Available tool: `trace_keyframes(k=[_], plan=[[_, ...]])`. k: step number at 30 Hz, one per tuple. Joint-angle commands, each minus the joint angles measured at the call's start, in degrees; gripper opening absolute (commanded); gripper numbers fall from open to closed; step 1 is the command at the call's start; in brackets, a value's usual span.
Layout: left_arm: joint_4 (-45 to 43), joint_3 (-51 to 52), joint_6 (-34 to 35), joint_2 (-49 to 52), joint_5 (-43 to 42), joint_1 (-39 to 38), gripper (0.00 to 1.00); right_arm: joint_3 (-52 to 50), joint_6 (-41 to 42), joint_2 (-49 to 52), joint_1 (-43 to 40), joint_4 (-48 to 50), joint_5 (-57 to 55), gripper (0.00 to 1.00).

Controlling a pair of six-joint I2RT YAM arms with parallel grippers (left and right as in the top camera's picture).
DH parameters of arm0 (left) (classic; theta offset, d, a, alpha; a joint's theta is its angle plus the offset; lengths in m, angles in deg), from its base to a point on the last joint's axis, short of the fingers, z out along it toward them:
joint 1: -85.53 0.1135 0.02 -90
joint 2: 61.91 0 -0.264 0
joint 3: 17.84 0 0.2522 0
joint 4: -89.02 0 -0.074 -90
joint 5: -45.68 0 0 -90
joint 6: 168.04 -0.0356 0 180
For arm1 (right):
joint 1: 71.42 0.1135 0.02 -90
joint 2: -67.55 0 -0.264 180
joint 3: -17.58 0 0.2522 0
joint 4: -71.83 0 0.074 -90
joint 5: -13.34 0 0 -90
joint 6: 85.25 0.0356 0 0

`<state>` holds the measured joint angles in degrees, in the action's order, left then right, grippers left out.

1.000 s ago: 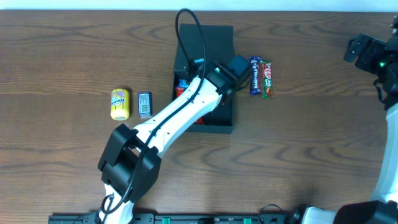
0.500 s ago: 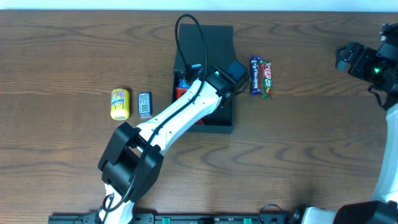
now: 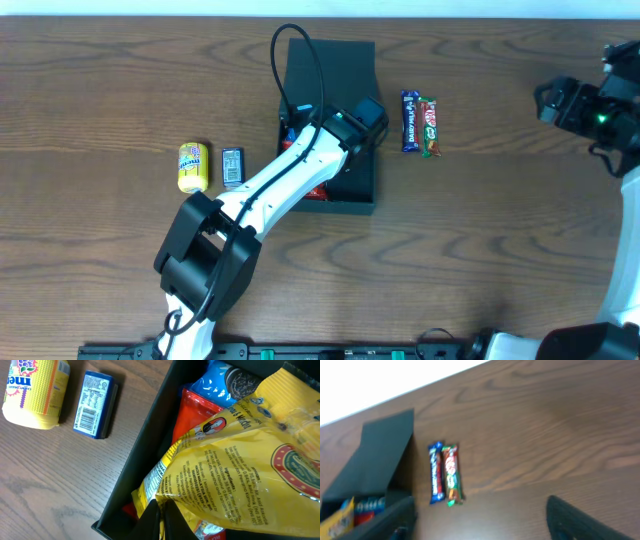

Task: Pack container

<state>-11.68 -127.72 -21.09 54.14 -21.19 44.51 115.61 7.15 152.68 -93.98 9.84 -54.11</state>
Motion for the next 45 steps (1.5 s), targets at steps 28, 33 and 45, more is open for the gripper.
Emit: trace_keyframes(k=[28, 33, 45], plan=[[-1.9, -0.5, -0.5, -13.3, 1.3, 5.5, 0.86, -0.3, -8.9, 8.7, 19.6, -9.3, 16.7, 0.02], [-5.0, -0.5, -4.5, -17.8, 1.3, 11.6, 0.89, -0.3, -2.9, 8.8, 24.5, -8.6, 16.2, 0.02], [-21.6, -0.5, -49.4, -18.2, -20.7, 28.0, 0.93, -0.3, 23.8, 12.9, 43.3, -4.7, -1.8, 0.74]])
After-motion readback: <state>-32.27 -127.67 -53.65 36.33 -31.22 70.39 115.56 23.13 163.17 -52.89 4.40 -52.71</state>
